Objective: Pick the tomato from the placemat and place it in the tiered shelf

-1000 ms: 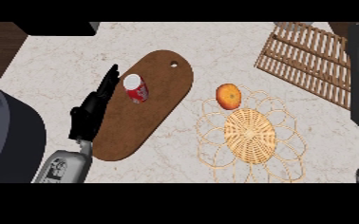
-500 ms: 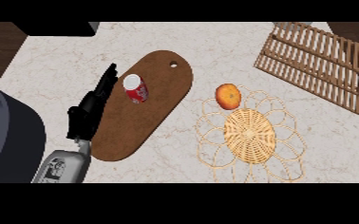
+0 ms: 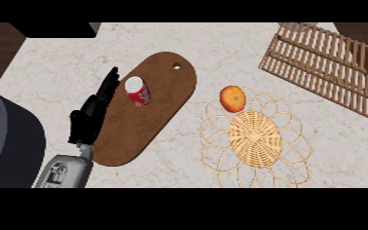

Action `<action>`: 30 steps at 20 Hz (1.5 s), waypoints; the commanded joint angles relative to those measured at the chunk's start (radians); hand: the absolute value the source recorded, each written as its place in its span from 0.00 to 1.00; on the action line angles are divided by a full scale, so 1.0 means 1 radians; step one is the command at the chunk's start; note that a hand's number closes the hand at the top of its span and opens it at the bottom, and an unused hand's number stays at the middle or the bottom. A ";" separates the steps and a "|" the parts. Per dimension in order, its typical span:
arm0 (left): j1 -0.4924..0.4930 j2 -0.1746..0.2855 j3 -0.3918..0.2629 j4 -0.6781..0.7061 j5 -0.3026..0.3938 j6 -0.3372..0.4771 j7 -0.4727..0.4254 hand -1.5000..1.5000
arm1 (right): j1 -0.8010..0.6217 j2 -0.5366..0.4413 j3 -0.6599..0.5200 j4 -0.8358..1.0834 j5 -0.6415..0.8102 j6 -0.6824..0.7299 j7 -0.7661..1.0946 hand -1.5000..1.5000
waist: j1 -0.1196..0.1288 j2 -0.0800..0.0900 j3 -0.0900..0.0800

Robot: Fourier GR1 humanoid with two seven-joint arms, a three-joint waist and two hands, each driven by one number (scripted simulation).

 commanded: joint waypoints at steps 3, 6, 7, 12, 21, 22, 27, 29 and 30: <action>-0.028 -0.036 0.000 0.056 -0.023 0.010 -0.019 0.50 | 0.076 0.007 -0.016 -0.026 0.029 -0.059 0.078 0.00 | 0.000 0.000 0.001; -0.019 -0.015 0.014 0.011 -0.015 -0.004 0.014 0.50 | 0.109 0.024 -0.016 -0.195 -0.056 0.006 0.057 0.00 | -0.006 -0.004 0.001; 0.092 0.012 -0.002 -0.087 0.004 -0.041 0.007 0.50 | 0.109 0.018 -0.041 -0.176 -0.083 -0.029 0.046 0.00 | 0.005 -0.005 0.001; 0.002 -0.005 0.036 0.004 -0.011 -0.016 0.006 0.50 | 0.137 0.049 -0.022 -0.317 -0.164 0.012 0.037 0.00 | -0.007 -0.004 0.001; 0.001 -0.036 0.011 -0.017 -0.037 -0.012 0.032 0.50 | 0.063 0.000 -0.057 -0.427 -0.250 0.031 0.073 0.00 | -0.004 -0.003 0.001; -0.011 -0.026 0.020 0.020 -0.039 -0.017 0.002 0.50 | 0.021 0.024 -0.062 -0.454 -0.223 -0.007 0.114 0.00 | -0.006 -0.003 0.000; 0.006 -0.040 0.017 -0.017 -0.052 0.008 0.009 0.50 | 0.036 -0.041 -0.156 -0.585 -0.204 0.015 0.170 0.00 | -0.013 -0.007 0.000; -0.014 -0.021 0.048 -0.011 -0.023 -0.014 0.044 0.50 | 0.036 -0.086 -0.200 -0.663 -0.209 0.130 0.226 0.00 | -0.023 -0.010 0.000; 0.017 -0.022 0.034 -0.015 -0.033 -0.017 0.037 0.50 | 0.112 -0.048 -0.217 -0.744 -0.226 0.135 0.240 0.00 | -0.025 -0.011 0.001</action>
